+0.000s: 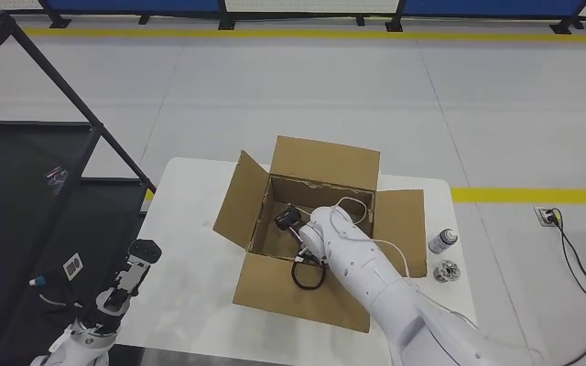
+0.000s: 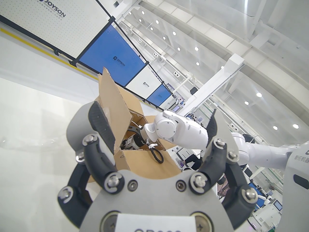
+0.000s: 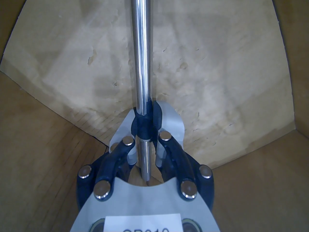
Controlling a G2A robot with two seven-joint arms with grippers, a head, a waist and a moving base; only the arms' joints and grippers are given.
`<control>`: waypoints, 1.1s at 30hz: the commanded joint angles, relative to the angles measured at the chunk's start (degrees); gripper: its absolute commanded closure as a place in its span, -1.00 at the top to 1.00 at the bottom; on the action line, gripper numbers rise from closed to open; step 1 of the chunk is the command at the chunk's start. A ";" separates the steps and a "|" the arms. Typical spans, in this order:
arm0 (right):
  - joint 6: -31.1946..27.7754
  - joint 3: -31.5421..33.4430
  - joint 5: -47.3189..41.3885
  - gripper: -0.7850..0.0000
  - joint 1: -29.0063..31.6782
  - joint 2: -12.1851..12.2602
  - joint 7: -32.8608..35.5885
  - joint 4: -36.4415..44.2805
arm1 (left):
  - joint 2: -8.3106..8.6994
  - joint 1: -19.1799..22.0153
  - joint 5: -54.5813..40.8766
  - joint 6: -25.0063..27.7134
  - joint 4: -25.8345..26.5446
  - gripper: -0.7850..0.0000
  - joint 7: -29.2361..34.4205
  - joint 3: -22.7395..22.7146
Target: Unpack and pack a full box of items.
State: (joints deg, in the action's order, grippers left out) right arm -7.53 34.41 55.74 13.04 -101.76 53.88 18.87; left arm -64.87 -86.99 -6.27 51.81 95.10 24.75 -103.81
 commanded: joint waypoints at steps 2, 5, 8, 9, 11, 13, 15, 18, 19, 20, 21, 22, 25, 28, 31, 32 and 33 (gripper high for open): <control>-0.20 0.29 -0.07 -1.00 -0.49 -0.13 -0.60 -0.11 | 0.00 0.00 0.00 0.00 0.00 1.00 0.00 0.00; -1.48 1.03 -0.48 -1.00 -1.21 0.14 -1.79 0.16 | 0.00 0.00 0.00 0.00 0.00 1.00 0.00 0.00; -3.00 1.84 -0.52 -1.00 -1.70 0.79 -2.91 1.07 | 0.00 0.00 0.00 0.00 0.00 1.00 0.00 0.00; -2.96 2.07 -0.29 -1.00 -1.77 1.04 -3.20 1.66 | 0.00 0.00 0.00 0.00 0.00 1.00 0.00 0.00; -2.77 2.66 0.02 -1.00 -1.56 1.65 -3.96 3.48 | 0.00 0.00 0.00 0.00 0.00 1.00 0.00 0.00; -2.56 3.20 0.78 -1.00 -1.04 2.43 -4.04 6.03 | 0.00 0.00 0.00 0.00 0.00 1.00 0.00 0.00; -2.05 3.98 1.69 -1.00 -0.10 3.44 -3.68 9.50 | 0.00 0.00 0.00 0.00 0.00 1.00 0.00 0.00; -0.36 5.61 4.07 -1.00 2.42 5.49 -1.85 17.11 | 0.00 0.00 0.00 0.00 0.00 1.00 0.00 0.00; 0.47 6.38 5.19 -1.00 3.62 6.34 -0.77 20.34 | 0.00 0.00 0.00 0.00 0.00 1.00 0.00 0.00; 1.24 7.30 6.36 -1.00 5.09 7.25 0.49 24.09 | 0.00 0.00 0.00 0.00 0.00 1.00 0.00 0.00; 1.93 8.40 7.72 -1.00 6.81 8.25 1.77 28.31 | 0.00 0.00 0.00 0.00 0.00 1.00 0.00 0.00; 2.71 9.74 9.31 -1.00 8.81 9.31 3.09 32.85 | 0.00 0.00 0.00 0.00 0.00 1.00 0.00 0.00; 5.12 14.61 15.41 -1.00 16.35 12.51 6.17 48.26 | 0.00 0.00 0.00 0.00 0.00 1.00 0.00 0.00; 9.46 20.04 22.31 -1.00 25.45 14.96 3.95 63.66 | 0.00 0.00 0.00 0.00 0.00 1.00 0.00 0.00; 13.27 24.76 27.52 -1.00 33.69 16.46 -1.47 75.89 | 0.00 0.00 0.00 0.00 0.00 1.00 0.00 0.00; 13.79 26.42 28.56 -1.00 36.24 16.87 -3.23 79.32 | 0.00 0.00 0.00 0.00 0.00 1.00 0.00 0.00; 14.66 28.22 29.59 -1.00 38.73 17.25 -4.96 82.76 | 0.00 0.00 0.00 0.00 0.00 1.00 0.00 0.00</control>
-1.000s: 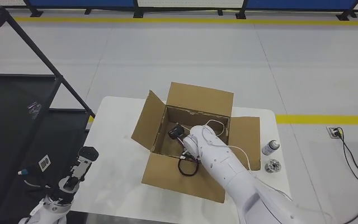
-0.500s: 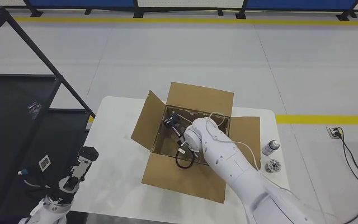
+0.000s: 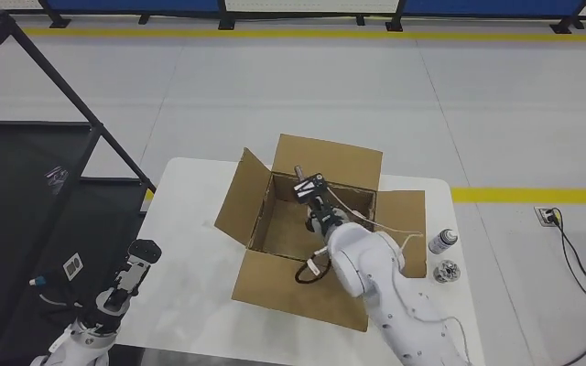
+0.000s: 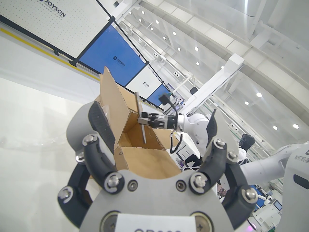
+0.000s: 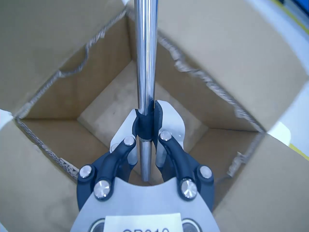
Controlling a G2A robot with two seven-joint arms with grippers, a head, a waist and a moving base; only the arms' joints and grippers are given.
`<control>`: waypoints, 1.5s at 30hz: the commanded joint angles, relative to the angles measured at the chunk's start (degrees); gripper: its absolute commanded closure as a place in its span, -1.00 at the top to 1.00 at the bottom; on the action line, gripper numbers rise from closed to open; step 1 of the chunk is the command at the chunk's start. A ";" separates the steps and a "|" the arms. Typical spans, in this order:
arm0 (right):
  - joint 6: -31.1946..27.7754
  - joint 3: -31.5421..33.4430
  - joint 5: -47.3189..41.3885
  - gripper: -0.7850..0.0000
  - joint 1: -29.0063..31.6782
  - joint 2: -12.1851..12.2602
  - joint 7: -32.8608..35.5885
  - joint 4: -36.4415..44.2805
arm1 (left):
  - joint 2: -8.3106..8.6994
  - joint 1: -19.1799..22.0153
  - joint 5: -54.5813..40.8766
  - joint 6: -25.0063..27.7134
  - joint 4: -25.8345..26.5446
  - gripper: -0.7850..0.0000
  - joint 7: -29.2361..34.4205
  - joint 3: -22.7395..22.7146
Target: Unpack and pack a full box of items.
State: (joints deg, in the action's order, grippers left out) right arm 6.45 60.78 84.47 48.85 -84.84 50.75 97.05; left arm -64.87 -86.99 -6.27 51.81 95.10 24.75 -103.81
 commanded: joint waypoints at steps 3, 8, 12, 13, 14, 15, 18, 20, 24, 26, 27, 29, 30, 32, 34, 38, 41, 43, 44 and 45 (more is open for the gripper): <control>1.92 6.82 1.94 -1.00 10.52 1.23 -6.90 14.81 | 0.00 0.00 0.00 0.00 0.00 1.00 0.00 0.00; 7.80 15.14 4.29 -1.00 21.38 2.05 -11.03 26.72 | 0.00 0.00 0.00 0.00 0.00 1.00 0.00 0.00; 11.40 22.17 1.98 -1.00 28.35 2.32 -10.96 31.24 | 0.00 0.00 0.00 0.00 0.00 1.00 0.00 0.00; 11.62 24.05 0.50 -1.00 29.87 2.38 -10.78 31.98 | 0.00 0.00 0.00 0.00 0.00 1.00 0.00 0.00; 11.78 26.13 -0.97 -1.00 31.42 2.44 -10.89 32.39 | 0.00 0.00 0.00 0.00 0.00 1.00 0.00 0.00; 12.18 28.35 -2.58 -1.00 32.94 2.48 -10.63 32.37 | 0.00 0.00 0.00 0.00 0.00 1.00 0.00 0.00; 11.69 33.72 -8.01 -1.00 36.45 2.59 -10.54 31.17 | 0.00 0.00 0.00 0.00 0.00 1.00 0.00 0.00; 9.52 36.38 -11.96 -1.00 37.52 2.74 -9.52 29.18 | 0.00 0.00 0.00 0.00 0.00 1.00 0.00 0.00; 2.97 39.35 -16.87 -1.00 37.19 3.29 -6.23 23.22 | 0.00 0.00 0.00 0.00 0.00 1.00 0.00 0.00; -0.15 39.38 -17.80 -1.00 35.85 3.63 -2.81 20.06 | 0.00 0.00 0.00 0.00 0.00 1.00 0.00 0.00; -0.67 39.28 -17.45 -1.00 34.92 3.79 -0.91 18.17 | 0.00 0.00 0.00 0.00 0.00 1.00 0.00 0.00; -1.70 38.41 -16.78 -1.00 32.26 4.08 2.75 14.71 | 0.00 0.00 0.00 0.00 0.00 1.00 0.00 0.00; -1.72 37.97 -16.21 -1.00 30.98 4.19 4.40 12.60 | 0.00 0.00 0.00 0.00 0.00 1.00 0.00 0.00; -1.57 37.17 -14.56 -1.00 27.92 4.45 7.64 8.43 | 0.00 0.00 0.00 0.00 0.00 1.00 0.00 0.00; -2.10 36.49 -14.17 -1.00 24.96 4.67 10.10 4.21 | 0.00 0.00 0.00 0.00 0.00 1.00 0.00 0.00; -2.60 35.05 -11.96 -1.00 20.21 5.04 12.21 -2.86 | 0.00 0.00 0.00 0.00 0.00 1.00 0.00 0.00; -3.30 34.21 -11.64 -1.00 17.82 5.24 13.01 -6.55 | 0.00 0.00 0.00 0.00 0.00 1.00 0.00 0.00; -3.63 33.84 -11.78 -1.00 16.62 5.35 13.48 -8.41 | 0.00 0.00 0.00 0.00 0.00 1.00 0.00 0.00; -3.93 33.72 -12.16 -1.00 16.16 5.41 13.59 -9.14 | 0.00 0.00 0.00 0.00 0.00 1.00 0.00 0.00; -4.23 33.73 -12.45 -1.00 15.82 5.48 13.54 -9.77 | 0.00 0.00 0.00 0.00 0.00 1.00 0.00 0.00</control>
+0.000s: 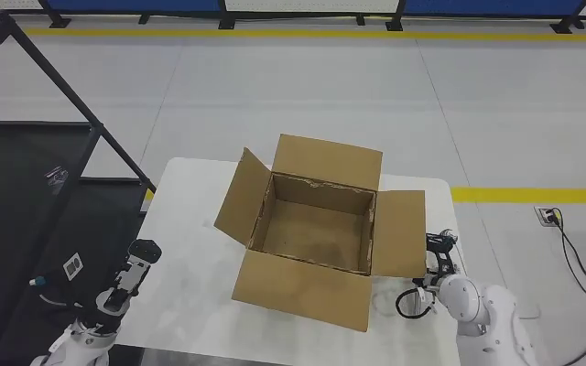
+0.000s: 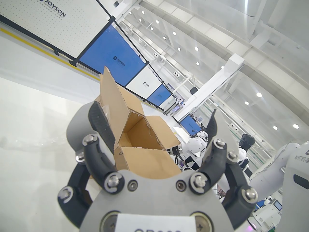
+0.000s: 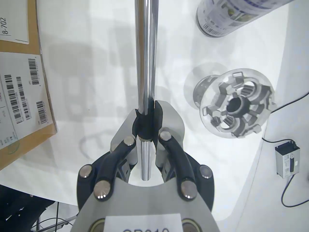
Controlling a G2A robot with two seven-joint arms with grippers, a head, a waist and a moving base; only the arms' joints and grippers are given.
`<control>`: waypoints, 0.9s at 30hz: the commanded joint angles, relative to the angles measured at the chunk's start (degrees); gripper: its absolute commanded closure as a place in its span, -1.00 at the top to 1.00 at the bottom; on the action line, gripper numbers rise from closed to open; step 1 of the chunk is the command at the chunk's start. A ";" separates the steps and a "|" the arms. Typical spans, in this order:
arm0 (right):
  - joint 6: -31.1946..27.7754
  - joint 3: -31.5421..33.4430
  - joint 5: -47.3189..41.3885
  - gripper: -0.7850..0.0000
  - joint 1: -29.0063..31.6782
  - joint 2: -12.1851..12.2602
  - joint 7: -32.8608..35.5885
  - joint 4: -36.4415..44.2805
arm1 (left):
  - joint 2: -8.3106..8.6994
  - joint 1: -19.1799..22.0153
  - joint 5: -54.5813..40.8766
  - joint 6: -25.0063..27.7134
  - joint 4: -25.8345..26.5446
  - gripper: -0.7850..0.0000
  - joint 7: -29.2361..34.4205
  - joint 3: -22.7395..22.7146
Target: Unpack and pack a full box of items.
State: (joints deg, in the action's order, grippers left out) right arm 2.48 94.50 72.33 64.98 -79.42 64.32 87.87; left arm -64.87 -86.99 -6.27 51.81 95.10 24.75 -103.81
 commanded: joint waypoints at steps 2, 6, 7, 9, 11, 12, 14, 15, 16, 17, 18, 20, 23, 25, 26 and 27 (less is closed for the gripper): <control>-0.46 0.07 -0.62 -0.87 -0.78 0.20 0.00 -1.83 | 0.00 0.00 0.00 0.00 0.00 1.00 0.00 0.00; -0.80 -0.13 -1.10 -0.43 -1.40 0.45 -0.02 -3.44 | 0.00 0.00 0.00 0.00 0.00 1.00 0.00 0.00; -0.89 -0.15 -1.22 -0.40 -1.46 0.51 -0.10 -3.70 | 0.00 0.00 0.00 0.00 0.00 1.00 0.00 0.00; -0.91 -0.17 -1.53 -0.38 -1.43 0.63 -0.31 -3.95 | 0.00 0.00 0.00 0.00 0.00 1.00 0.00 0.00; -0.50 0.00 -2.01 -0.32 -1.07 0.72 -0.94 -3.57 | 0.00 0.00 0.00 0.00 0.00 1.00 0.00 0.00; -0.70 0.06 -2.74 -0.31 -0.62 0.75 -1.59 -2.82 | 0.00 0.00 0.00 0.00 0.00 1.00 0.00 0.00; -0.57 0.99 -4.35 -0.26 0.98 0.85 -3.46 -0.27 | 0.00 0.00 0.00 0.00 0.00 1.00 0.00 0.00; -0.19 1.53 -5.10 -0.22 2.13 0.88 -4.58 1.67 | 0.00 0.00 0.00 0.00 0.00 1.00 0.00 0.00; -0.17 1.93 -6.33 -0.22 3.60 0.87 -5.83 4.22 | 0.00 0.00 0.00 0.00 0.00 1.00 0.00 0.00; -0.03 2.60 -7.83 -0.22 5.39 0.86 -7.33 7.10 | 0.00 0.00 0.00 0.00 0.00 1.00 0.00 0.00; 0.45 3.69 -8.91 -0.19 7.26 0.89 -8.84 9.99 | 0.00 0.00 0.00 0.00 0.00 1.00 0.00 0.00; 2.19 5.79 -10.67 -0.11 10.87 0.89 -11.90 15.65 | 0.00 0.00 0.00 0.00 0.00 1.00 0.00 0.00; 4.55 8.17 -14.31 0.88 15.71 0.69 -17.48 23.19 | 0.00 0.00 0.00 0.00 0.00 1.00 0.00 0.00; 4.79 9.47 -18.07 1.00 18.50 0.46 -22.22 26.70 | 0.00 0.00 0.00 0.00 0.00 1.00 0.00 0.00; 4.53 10.01 -20.11 1.00 19.62 0.35 -24.53 27.77 | 0.00 0.00 0.00 0.00 0.00 1.00 0.00 0.00; 3.72 10.39 -22.06 1.00 20.46 0.28 -26.43 28.48 | 0.00 0.00 0.00 0.00 0.00 1.00 0.00 0.00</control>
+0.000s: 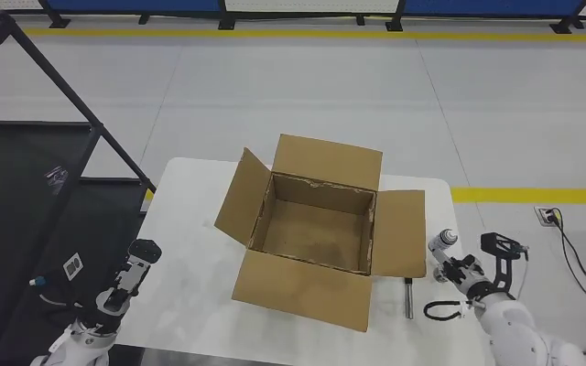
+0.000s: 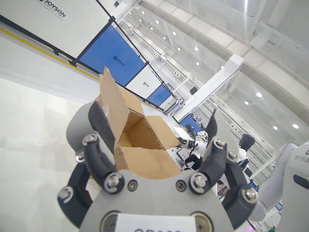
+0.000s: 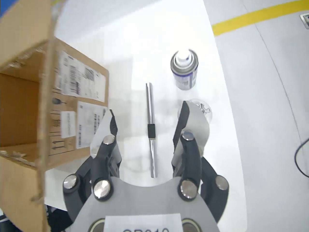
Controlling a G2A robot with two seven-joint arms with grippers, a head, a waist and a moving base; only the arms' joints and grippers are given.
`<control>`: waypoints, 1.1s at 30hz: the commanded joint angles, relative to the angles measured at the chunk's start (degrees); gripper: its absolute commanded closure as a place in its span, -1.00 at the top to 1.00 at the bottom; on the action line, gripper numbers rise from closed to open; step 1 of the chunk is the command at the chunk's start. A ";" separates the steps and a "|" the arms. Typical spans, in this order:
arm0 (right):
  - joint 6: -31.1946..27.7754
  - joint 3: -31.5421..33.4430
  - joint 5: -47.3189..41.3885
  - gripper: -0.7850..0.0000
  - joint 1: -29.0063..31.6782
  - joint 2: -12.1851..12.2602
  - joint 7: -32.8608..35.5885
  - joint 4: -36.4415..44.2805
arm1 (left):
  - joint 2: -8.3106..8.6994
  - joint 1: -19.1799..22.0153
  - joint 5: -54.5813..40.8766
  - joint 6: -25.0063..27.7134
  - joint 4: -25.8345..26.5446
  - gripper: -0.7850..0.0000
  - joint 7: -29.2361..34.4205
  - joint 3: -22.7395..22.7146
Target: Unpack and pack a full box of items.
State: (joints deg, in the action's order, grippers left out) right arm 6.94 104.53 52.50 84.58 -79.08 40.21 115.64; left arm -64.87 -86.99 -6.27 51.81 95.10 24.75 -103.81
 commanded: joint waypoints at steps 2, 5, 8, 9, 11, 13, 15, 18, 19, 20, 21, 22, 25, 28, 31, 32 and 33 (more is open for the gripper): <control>-4.44 0.91 -6.97 1.00 1.70 -0.08 -4.65 0.82 | 0.00 0.00 0.00 0.00 0.00 1.00 0.00 0.00; -9.96 0.92 -10.98 1.00 0.12 0.32 -3.30 -1.72 | 0.00 0.00 0.00 0.00 0.00 1.00 0.00 0.00; -14.33 -0.20 -13.74 1.00 -4.15 0.90 1.06 -5.82 | 0.00 0.00 0.00 0.00 0.00 1.00 0.00 0.00; -15.02 -0.41 -14.41 1.00 -5.87 1.09 2.21 -7.31 | 0.00 0.00 0.00 0.00 0.00 1.00 0.00 0.00; -16.30 -1.77 -14.47 1.00 -9.06 1.47 5.11 -9.94 | 0.00 0.00 0.00 0.00 0.00 1.00 0.00 0.00; -16.40 -3.16 -13.92 1.00 -12.04 1.77 7.16 -12.14 | 0.00 0.00 0.00 0.00 0.00 1.00 0.00 0.00; -16.15 -4.83 -13.02 1.00 -14.54 1.99 8.72 -13.60 | 0.00 0.00 0.00 0.00 0.00 1.00 0.00 0.00; -15.13 -6.90 -11.65 1.00 -17.42 2.24 9.70 -15.21 | 0.00 0.00 0.00 0.00 0.00 1.00 0.00 0.00; -14.89 -7.54 -11.19 1.00 -18.32 2.32 10.13 -15.73 | 0.00 0.00 0.00 0.00 0.00 1.00 0.00 0.00; -14.58 -8.06 -10.47 1.00 -19.23 2.43 10.65 -16.31 | 0.00 0.00 0.00 0.00 0.00 1.00 0.00 0.00; -13.87 -8.65 -9.73 1.00 -20.04 2.51 11.08 -16.77 | 0.00 0.00 0.00 0.00 0.00 1.00 0.00 0.00; -13.26 -9.36 -9.12 1.00 -20.75 2.57 11.54 -17.03 | 0.00 0.00 0.00 0.00 0.00 1.00 0.00 0.00; -12.78 -10.86 -8.65 1.00 -22.63 2.79 12.88 -18.03 | 0.00 0.00 0.00 0.00 0.00 1.00 0.00 0.00; -12.60 -12.06 -8.59 1.00 -24.49 2.99 13.81 -19.39 | 0.00 0.00 0.00 0.00 0.00 1.00 0.00 0.00; -13.01 -12.98 -8.49 1.00 -25.41 3.18 13.31 -19.91 | 0.00 0.00 0.00 0.00 0.00 1.00 0.00 0.00; -13.20 -13.04 -8.45 1.00 -25.34 3.23 12.95 -19.83 | 0.00 0.00 0.00 0.00 0.00 1.00 0.00 0.00; -13.15 -12.97 -8.28 1.00 -25.09 3.31 12.38 -19.62 | 0.00 0.00 0.00 0.00 0.00 1.00 0.00 0.00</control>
State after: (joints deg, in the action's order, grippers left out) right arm -6.20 91.49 44.12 59.29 -75.82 53.03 95.84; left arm -64.87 -86.99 -6.27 51.81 95.10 24.75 -103.81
